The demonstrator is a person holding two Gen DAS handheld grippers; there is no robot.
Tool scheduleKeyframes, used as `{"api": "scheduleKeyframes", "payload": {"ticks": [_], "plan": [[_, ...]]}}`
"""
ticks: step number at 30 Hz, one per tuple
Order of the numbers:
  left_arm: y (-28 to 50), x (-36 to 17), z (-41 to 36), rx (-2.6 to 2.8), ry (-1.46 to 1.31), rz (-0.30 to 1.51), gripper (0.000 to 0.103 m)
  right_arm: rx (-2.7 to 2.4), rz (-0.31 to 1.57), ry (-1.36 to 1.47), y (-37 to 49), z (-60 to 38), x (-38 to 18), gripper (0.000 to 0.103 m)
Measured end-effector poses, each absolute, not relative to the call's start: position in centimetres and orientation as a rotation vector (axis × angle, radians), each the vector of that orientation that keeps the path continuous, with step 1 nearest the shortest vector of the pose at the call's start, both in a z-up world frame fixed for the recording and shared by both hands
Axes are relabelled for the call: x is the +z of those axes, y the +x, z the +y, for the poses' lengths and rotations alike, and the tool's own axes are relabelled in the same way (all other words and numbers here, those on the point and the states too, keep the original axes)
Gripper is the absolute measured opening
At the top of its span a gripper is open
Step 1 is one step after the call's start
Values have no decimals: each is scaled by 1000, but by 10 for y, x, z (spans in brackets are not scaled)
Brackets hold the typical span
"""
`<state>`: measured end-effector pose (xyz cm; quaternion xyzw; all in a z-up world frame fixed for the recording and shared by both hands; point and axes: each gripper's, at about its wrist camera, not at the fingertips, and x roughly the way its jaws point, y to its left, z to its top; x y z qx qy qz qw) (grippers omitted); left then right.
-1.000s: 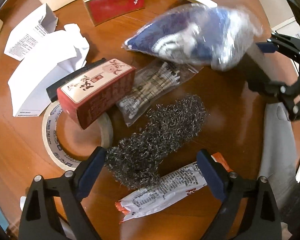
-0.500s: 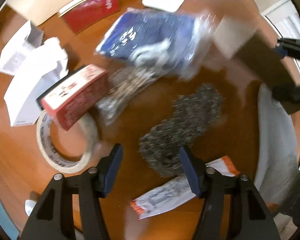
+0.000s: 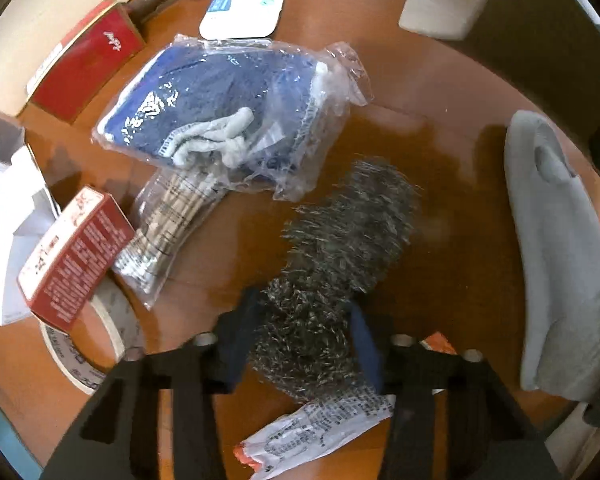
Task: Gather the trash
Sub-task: 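Carry the steel wool and brown board into the beige wastebasket with both tools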
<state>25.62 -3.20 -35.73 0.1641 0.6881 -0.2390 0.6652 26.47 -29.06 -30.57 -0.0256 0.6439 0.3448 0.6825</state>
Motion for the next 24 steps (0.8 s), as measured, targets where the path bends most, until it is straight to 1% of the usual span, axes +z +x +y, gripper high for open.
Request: {"api": "scheduleKeyframes", "payload": {"ticks": [1, 3, 5, 7, 11, 14, 16, 19, 22, 23, 24], "plan": [[257, -354, -30, -535, 354, 1557, 28, 762, 1433, -50, 267, -292, -304, 78], [260, -348, -15, -521, 318, 1558, 24, 750, 1416, -42, 271, -290, -302, 78], [260, -337, 1, -512, 291, 1563, 23, 735, 1388, -39, 275, -289, -297, 78], [261, -313, 7, -505, 235, 1541, 22, 716, 1362, -22, 280, -290, -292, 78], [275, -240, 26, -482, 115, 1447, 22, 642, 1295, 58, 297, -305, -279, 78], [300, -169, 50, -464, 40, 1340, 22, 586, 1243, 129, 309, -313, -270, 78], [320, -128, 38, -443, 0, 1266, 22, 551, 1205, 189, 317, -317, -263, 78], [365, -61, 25, -422, -14, 1101, 23, 519, 1166, 240, 324, -319, -256, 78], [419, 1, 34, -381, 33, 963, 23, 505, 1143, 272, 328, -320, -251, 78], [445, 12, 40, -355, 50, 941, 23, 504, 1141, 286, 330, -320, -251, 78], [468, 12, 43, -335, 59, 944, 23, 504, 1139, 297, 332, -319, -251, 78]]}}
